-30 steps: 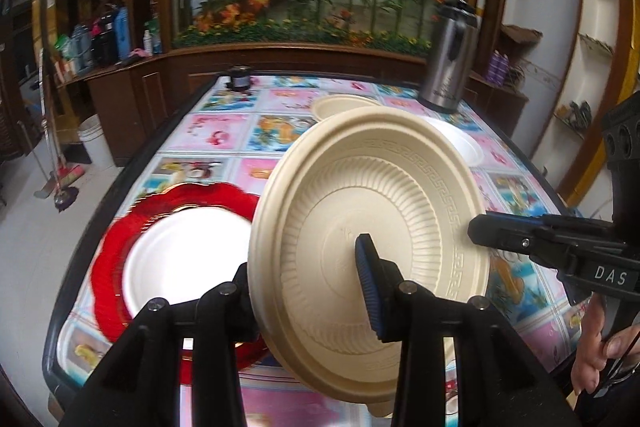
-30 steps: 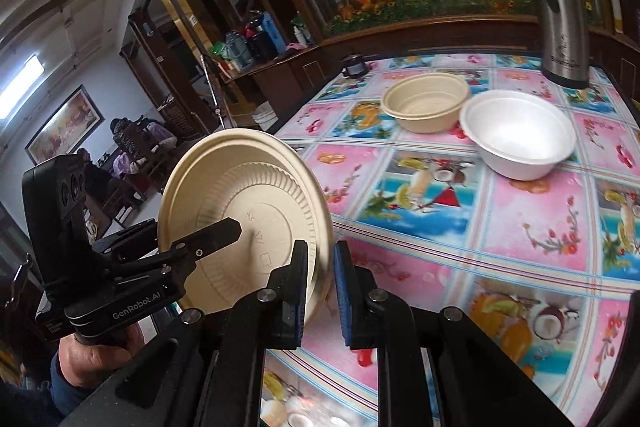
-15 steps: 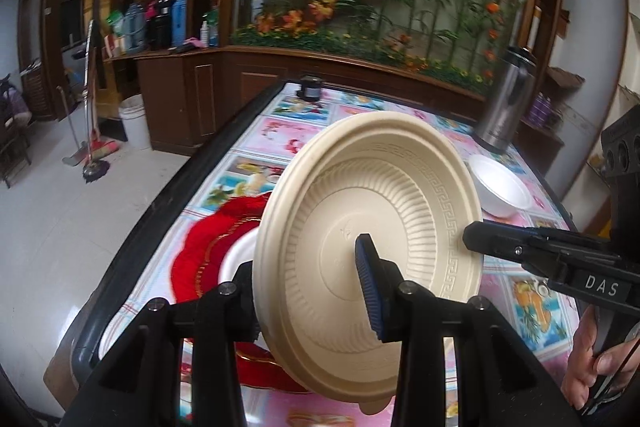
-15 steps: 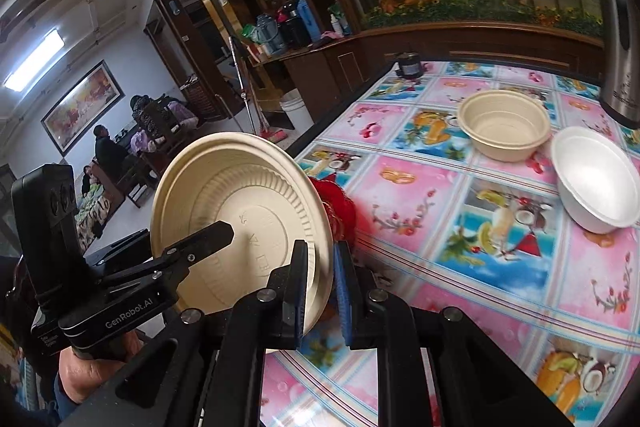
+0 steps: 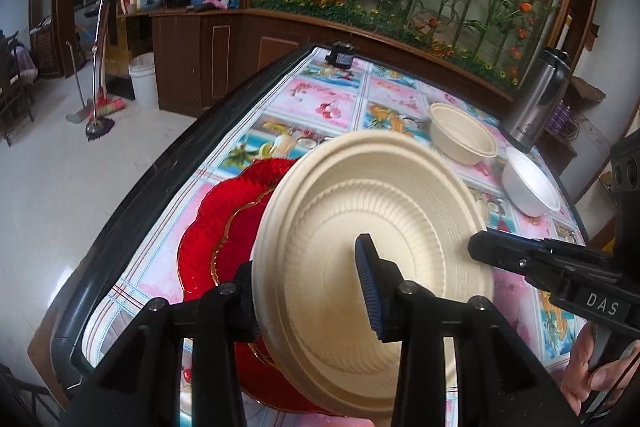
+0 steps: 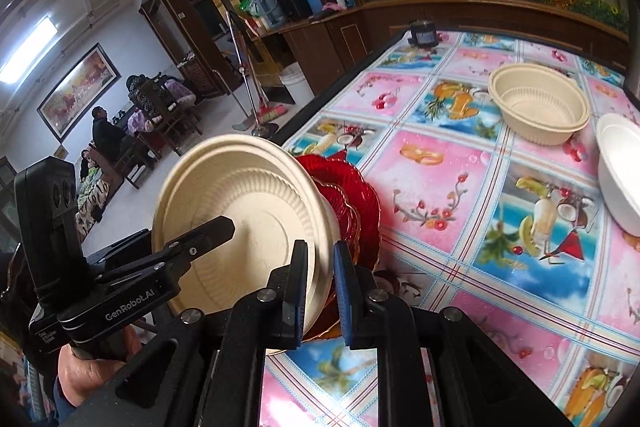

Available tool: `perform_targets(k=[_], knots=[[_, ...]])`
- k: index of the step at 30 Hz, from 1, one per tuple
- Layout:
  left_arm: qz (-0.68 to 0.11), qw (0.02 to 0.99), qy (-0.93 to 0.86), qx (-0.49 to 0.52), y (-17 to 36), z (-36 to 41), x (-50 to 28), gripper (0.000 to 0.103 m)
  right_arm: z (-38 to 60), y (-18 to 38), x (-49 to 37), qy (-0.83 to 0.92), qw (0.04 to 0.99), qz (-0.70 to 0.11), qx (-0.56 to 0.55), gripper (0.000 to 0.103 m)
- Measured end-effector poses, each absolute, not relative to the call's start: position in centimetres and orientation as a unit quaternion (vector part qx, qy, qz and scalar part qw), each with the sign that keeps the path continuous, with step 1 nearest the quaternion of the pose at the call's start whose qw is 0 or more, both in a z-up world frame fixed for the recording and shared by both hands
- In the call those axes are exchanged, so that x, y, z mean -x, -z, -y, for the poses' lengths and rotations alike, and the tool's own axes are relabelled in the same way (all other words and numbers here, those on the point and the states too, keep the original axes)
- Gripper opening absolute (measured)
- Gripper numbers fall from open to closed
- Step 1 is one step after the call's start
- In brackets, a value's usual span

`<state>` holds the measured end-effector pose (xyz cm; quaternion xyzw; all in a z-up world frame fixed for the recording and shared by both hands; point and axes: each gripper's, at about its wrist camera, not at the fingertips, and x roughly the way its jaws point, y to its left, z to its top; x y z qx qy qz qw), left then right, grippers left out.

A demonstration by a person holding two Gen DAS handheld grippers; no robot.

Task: Organize plates and bowls
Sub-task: 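Carry the beige pulp bowl with the right gripper over the plate stack, then lower the beige bowl onto the white foam plate and open the right gripper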

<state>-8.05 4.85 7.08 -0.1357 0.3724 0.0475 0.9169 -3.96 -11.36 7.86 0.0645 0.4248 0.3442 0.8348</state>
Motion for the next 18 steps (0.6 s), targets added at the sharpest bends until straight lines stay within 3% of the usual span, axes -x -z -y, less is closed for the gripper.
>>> perform_targets(k=[7,11,18], knots=[[-0.377,0.913,-0.058,0.141,-6.2,-5.7,7.5,0.039,10.1,-6.9,3.4,-0.335,0.839,-0.426,-0.055,0.016],[-0.378,0.912,-0.064,0.148,-5.9,-6.0,7.6,0.049,9.8,-6.3,2.9,-0.332,0.84,-0.425,-0.054,0.016],[-0.376,0.914,-0.064,0.14,-5.8,-5.3,8.1,0.055,8.8,-5.9,2.2,-0.321,0.849,-0.419,-0.033,0.016]])
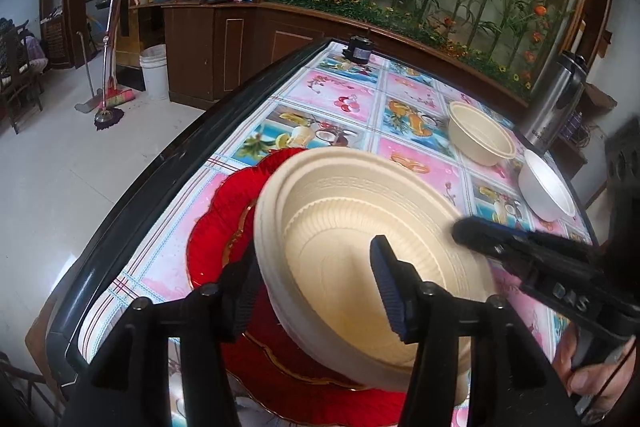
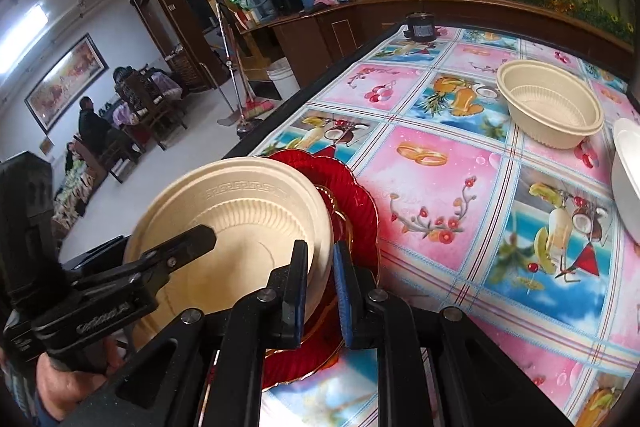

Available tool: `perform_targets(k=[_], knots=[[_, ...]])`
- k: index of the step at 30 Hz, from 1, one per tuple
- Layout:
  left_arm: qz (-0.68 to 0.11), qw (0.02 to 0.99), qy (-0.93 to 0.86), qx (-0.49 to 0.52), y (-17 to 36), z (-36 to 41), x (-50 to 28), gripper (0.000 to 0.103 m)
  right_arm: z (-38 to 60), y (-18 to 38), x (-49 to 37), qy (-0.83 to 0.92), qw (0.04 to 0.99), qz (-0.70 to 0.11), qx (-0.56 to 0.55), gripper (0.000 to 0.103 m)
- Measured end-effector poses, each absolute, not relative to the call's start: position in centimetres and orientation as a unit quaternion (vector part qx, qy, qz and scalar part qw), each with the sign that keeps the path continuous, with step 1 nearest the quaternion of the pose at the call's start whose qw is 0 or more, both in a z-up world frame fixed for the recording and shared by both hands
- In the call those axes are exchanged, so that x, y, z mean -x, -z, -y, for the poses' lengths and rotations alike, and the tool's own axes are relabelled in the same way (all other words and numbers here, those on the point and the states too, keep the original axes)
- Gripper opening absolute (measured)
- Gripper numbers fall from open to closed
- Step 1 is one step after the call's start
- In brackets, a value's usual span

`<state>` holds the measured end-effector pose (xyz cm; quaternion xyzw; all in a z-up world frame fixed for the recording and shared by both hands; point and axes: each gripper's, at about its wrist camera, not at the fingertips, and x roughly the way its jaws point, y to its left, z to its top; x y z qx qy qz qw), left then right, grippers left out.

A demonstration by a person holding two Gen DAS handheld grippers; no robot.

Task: Organize plates and bowls
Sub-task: 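Lower the beige bowl onto the white foam plate and open the right gripper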

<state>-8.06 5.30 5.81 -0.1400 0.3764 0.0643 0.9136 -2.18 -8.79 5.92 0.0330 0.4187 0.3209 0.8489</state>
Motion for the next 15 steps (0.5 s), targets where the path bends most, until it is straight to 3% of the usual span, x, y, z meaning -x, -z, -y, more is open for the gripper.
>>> perform_targets(k=[9,15], knots=[[-0.379,0.916,-0.05,0.123,-6.2,-3.5,9.0,0.067,7.3,-6.8,0.1,-0.297,0.873,-0.387,0.008,0.015],[-0.369,0.92,-0.054,0.123,-7.1,-3.8,9.9,0.073,9.9,-7.5,-1.0,-0.318,0.861,-0.39,-0.068,0.016]])
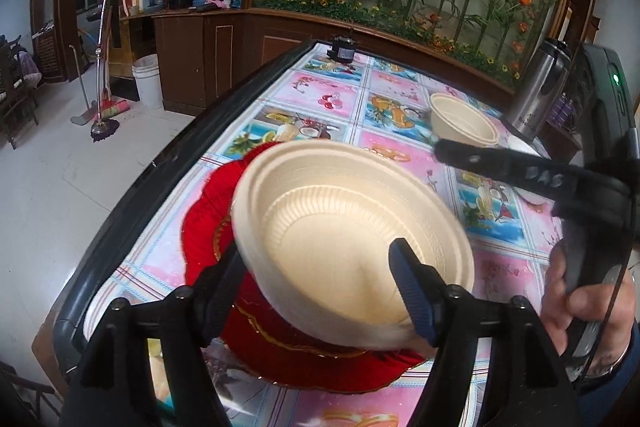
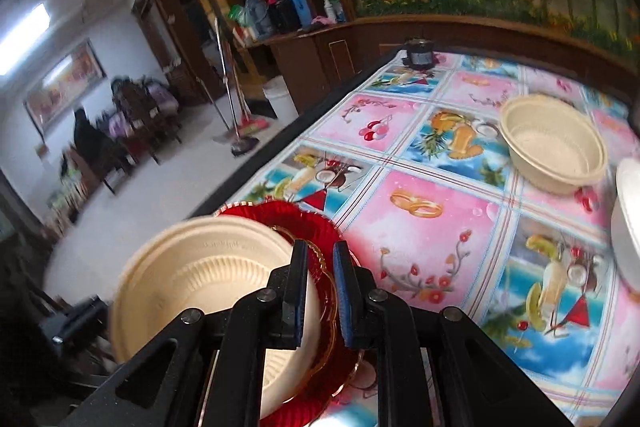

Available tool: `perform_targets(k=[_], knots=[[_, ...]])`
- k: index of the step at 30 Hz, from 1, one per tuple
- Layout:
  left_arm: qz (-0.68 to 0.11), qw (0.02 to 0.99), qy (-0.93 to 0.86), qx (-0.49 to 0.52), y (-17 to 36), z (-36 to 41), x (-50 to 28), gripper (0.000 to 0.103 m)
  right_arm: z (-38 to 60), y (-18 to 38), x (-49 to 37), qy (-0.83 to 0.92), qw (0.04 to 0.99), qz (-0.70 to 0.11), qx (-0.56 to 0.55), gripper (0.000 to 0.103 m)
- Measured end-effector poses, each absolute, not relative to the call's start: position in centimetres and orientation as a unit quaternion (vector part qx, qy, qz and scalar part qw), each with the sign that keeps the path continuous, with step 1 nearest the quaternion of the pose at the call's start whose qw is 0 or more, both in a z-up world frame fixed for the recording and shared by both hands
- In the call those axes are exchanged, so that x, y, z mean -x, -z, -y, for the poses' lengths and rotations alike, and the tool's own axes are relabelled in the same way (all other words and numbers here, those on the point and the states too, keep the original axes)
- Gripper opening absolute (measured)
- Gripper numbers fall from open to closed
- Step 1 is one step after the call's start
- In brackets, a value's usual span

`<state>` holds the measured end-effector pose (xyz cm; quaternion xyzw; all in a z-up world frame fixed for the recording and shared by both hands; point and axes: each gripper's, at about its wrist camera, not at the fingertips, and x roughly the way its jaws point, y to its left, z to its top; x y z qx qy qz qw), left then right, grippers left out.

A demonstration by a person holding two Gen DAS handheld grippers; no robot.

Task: Organize plates and bowls
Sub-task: 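Lower the beige bowl onto the white foam plate and open the right gripper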

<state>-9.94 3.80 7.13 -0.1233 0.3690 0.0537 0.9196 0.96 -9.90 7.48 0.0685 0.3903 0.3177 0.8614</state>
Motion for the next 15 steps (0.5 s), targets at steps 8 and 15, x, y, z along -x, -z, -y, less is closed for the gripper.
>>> perform_targets(k=[8,15], knots=[[-0.346,0.928,-0.057,0.123,-8.8,-3.6,11.1,0.076,17.8,-8.8,-1.7,-0.28,0.876,-0.369,-0.136,0.018],[-0.323,0.942,-0.022,0.088,-11.2,0.1,11.4,0.082,27.6,-8.4,-5.2,-0.155,0.902,-0.372,-0.156,0.063]])
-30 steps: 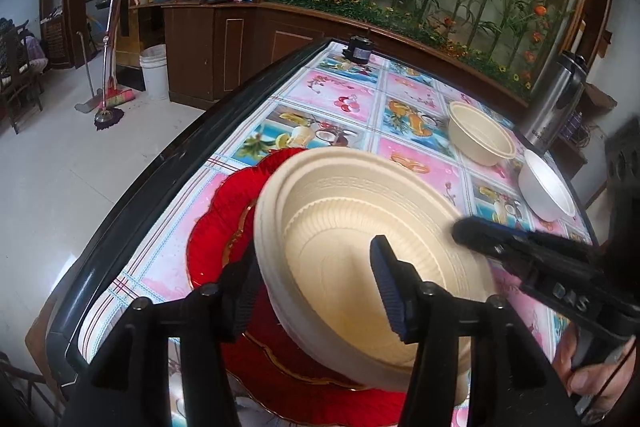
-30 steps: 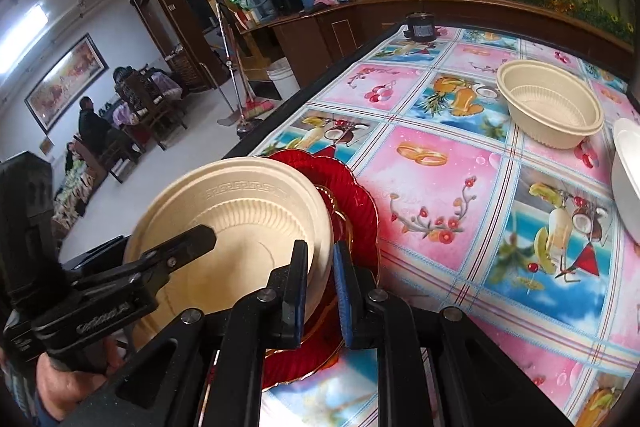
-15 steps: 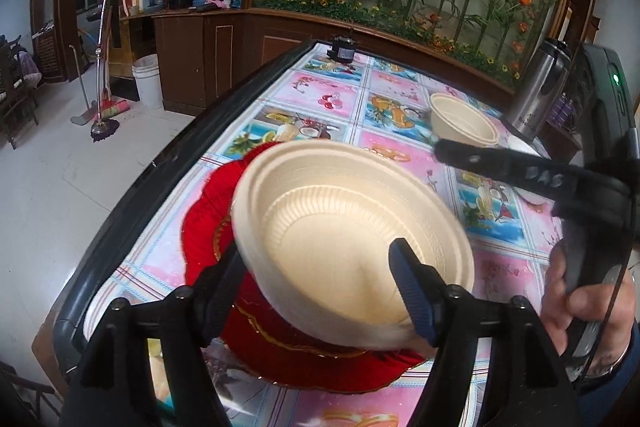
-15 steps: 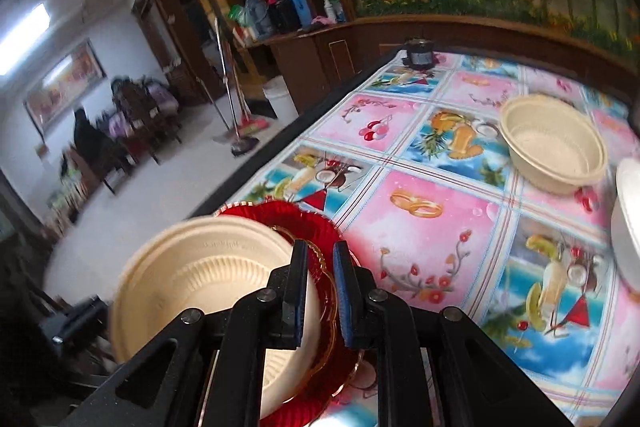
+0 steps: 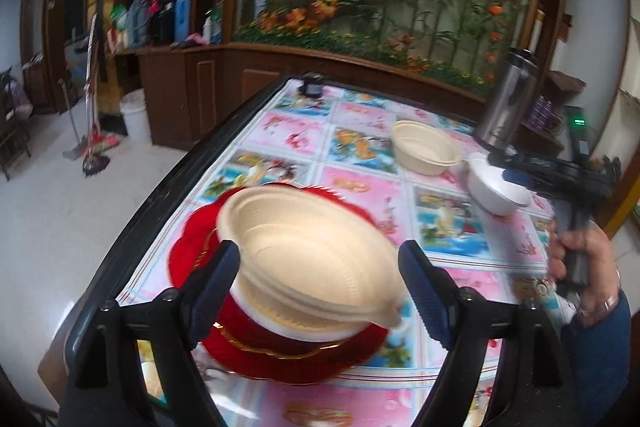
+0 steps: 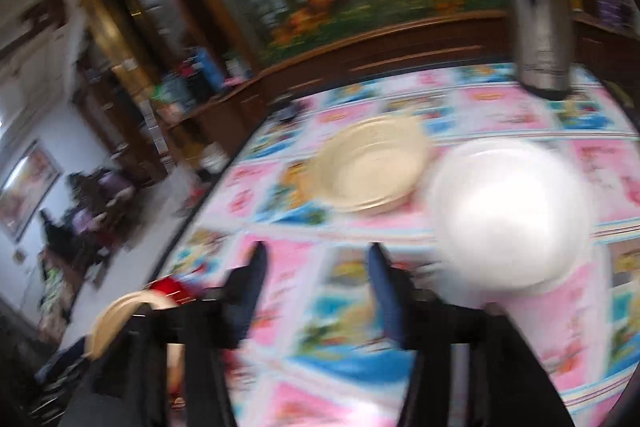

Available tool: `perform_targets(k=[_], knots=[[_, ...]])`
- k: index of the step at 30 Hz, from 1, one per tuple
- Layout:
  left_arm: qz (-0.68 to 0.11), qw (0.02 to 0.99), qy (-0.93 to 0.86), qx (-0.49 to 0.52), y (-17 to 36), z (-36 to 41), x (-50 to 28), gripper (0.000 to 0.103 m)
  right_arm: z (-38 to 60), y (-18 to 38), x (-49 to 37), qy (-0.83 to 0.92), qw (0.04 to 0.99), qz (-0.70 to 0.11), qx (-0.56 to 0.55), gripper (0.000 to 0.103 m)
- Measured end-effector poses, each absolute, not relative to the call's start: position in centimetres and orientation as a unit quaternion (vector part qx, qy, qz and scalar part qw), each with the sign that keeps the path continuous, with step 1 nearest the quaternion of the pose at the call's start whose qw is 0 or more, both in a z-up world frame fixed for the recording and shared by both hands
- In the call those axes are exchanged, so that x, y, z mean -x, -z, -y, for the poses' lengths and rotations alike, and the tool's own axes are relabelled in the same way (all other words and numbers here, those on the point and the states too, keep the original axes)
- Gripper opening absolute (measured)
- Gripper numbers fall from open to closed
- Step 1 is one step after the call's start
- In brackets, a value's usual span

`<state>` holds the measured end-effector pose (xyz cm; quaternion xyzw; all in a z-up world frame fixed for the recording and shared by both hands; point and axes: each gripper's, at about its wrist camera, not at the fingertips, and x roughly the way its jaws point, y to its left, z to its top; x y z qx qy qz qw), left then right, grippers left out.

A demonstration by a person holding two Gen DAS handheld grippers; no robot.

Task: Organize plates and bowls
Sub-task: 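Lower the beige bowl onto the white foam plate and open the right gripper, then move the right gripper to the white foam bowl and grasp its rim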

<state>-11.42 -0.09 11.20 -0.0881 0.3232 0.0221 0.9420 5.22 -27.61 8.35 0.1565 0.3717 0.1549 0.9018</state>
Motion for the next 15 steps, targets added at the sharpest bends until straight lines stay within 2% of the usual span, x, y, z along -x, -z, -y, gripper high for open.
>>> perform_targets(k=[7,15], knots=[[-0.337,0.939,0.014,0.064,-11.3,3.0,10.9,0.082,31.1,-4.8,-9.3,-0.131,0.876,-0.443,-0.141,0.062],[-0.333,0.94,0.017,0.07,-11.5,2.8,11.5,0.082,26.8,-4.9,-5.7,-0.248,0.839,-0.482,-0.053,0.063]])
